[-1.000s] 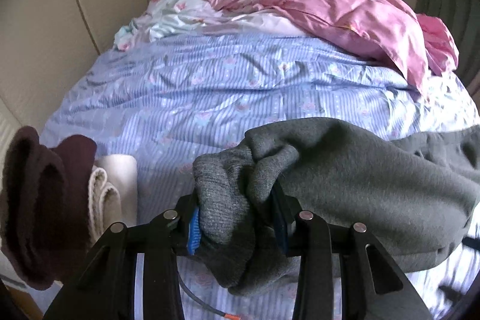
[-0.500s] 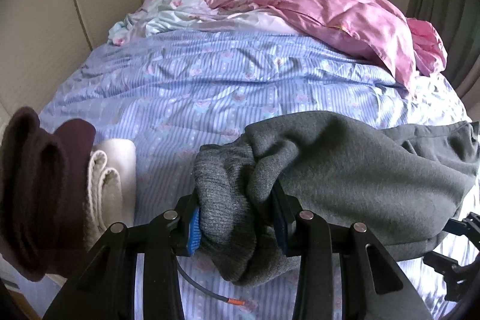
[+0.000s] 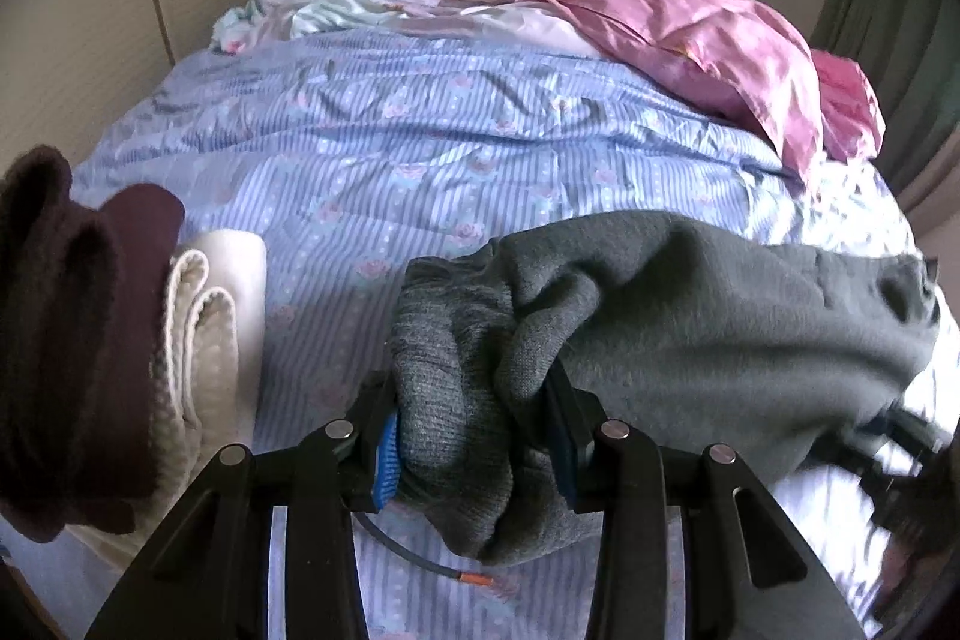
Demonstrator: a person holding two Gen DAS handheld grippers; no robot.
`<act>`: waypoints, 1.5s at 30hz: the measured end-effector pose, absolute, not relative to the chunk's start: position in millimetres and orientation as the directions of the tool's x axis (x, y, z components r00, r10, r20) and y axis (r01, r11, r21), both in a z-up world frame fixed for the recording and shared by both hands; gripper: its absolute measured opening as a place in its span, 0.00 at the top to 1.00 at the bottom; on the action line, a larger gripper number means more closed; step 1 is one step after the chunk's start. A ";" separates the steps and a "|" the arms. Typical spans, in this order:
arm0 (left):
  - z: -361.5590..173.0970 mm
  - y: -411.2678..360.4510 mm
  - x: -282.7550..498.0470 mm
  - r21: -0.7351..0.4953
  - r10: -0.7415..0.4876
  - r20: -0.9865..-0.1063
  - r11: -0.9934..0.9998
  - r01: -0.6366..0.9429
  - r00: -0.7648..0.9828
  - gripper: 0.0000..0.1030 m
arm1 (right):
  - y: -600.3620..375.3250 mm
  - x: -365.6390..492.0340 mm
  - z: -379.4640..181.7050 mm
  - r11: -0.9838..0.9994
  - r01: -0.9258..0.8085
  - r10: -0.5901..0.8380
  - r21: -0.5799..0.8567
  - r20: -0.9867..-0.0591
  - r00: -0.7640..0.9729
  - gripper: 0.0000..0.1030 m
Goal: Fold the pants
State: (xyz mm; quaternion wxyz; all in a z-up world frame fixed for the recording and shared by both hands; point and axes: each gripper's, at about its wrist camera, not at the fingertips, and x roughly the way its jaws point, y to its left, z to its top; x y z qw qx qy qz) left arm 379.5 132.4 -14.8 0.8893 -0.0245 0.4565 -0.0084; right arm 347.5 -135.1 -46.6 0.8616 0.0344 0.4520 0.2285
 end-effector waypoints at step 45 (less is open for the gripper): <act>9.1 110.1 272.9 -0.057 -0.170 -0.717 0.981 0.186 0.676 0.42 | -122.0 255.6 19.0 0.917 -0.379 0.165 -0.123 -0.747 0.644 0.40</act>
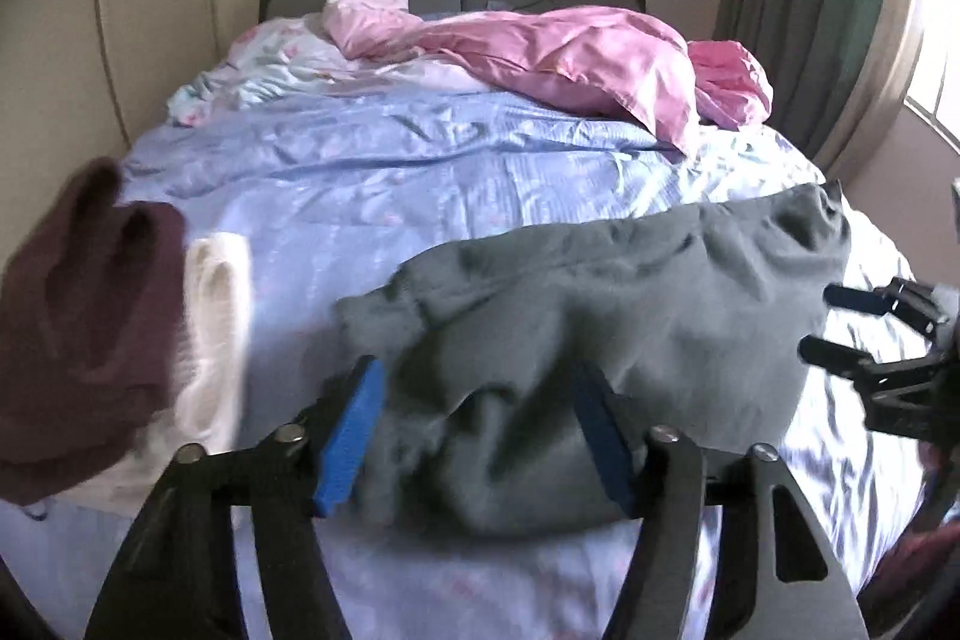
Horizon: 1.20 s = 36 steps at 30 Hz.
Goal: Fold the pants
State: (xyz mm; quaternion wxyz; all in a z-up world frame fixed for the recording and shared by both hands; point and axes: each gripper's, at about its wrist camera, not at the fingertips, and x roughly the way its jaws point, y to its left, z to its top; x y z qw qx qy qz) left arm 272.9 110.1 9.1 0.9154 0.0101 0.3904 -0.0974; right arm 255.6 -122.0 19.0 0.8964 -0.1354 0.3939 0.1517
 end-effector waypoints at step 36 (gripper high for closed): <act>-15.6 -205.0 294.6 0.121 -0.074 -0.603 0.976 0.182 0.795 0.12 | -510.8 315.2 -0.6 0.913 0.208 0.000 0.351 -0.511 0.860 0.00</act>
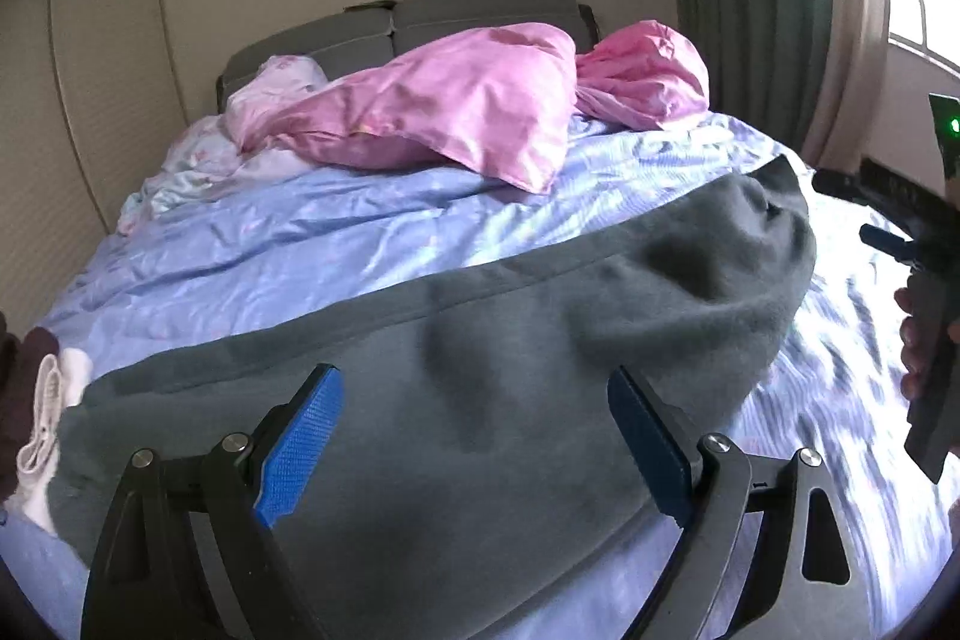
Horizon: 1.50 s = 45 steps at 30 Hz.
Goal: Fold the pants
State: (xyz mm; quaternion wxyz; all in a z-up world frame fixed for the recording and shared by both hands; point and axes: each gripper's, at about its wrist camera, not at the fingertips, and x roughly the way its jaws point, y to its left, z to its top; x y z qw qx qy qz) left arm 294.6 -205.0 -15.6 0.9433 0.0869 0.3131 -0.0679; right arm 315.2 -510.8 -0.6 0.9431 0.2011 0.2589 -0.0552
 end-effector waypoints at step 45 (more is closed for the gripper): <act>45.1 41.3 254.0 0.150 0.142 -0.676 0.987 -0.053 0.723 0.13 | -235.8 289.7 124.0 0.970 0.001 -0.081 -0.243 -0.319 0.944 0.77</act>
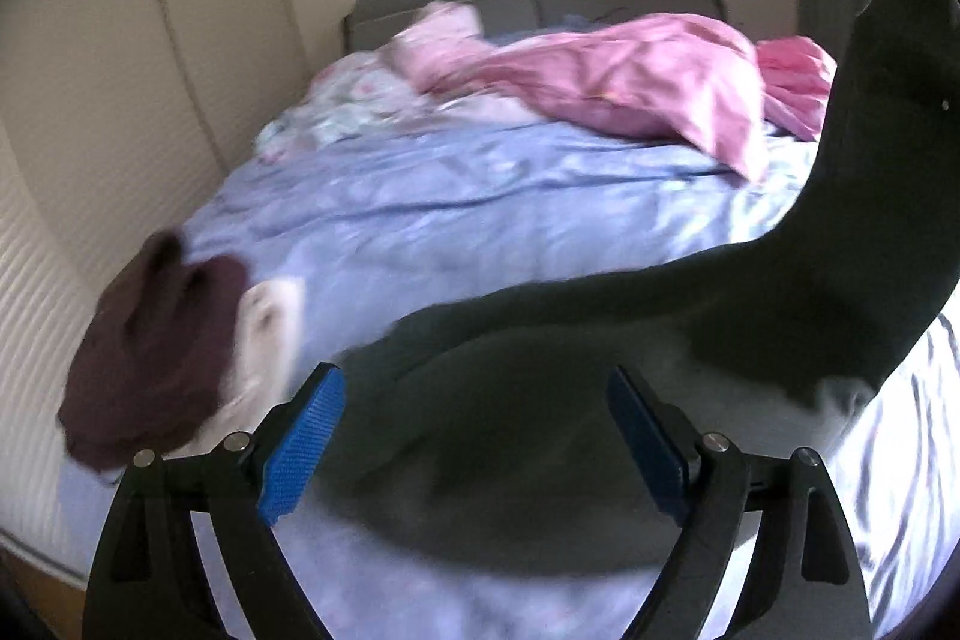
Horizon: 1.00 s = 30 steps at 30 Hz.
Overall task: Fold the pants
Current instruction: 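Lift the cuff with the right tool and lay it onto the folded pants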
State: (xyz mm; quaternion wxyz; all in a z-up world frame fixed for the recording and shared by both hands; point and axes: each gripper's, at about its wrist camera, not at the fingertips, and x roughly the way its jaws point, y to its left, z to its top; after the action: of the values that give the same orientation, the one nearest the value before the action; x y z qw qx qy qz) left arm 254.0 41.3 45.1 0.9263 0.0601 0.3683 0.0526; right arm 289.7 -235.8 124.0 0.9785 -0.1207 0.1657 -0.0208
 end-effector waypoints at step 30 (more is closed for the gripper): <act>-11.8 249.2 138.2 0.090 0.309 -0.740 0.926 -0.367 0.598 0.13 | 109.6 190.3 -35.7 0.699 -0.353 0.193 -0.622 -0.311 0.931 0.11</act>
State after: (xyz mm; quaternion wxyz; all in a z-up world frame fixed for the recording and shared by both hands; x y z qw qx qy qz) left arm 138.2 249.2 -11.8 0.8932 -0.0356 0.4064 0.1892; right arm 190.3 109.6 -35.7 0.9149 -0.3580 0.1115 0.1493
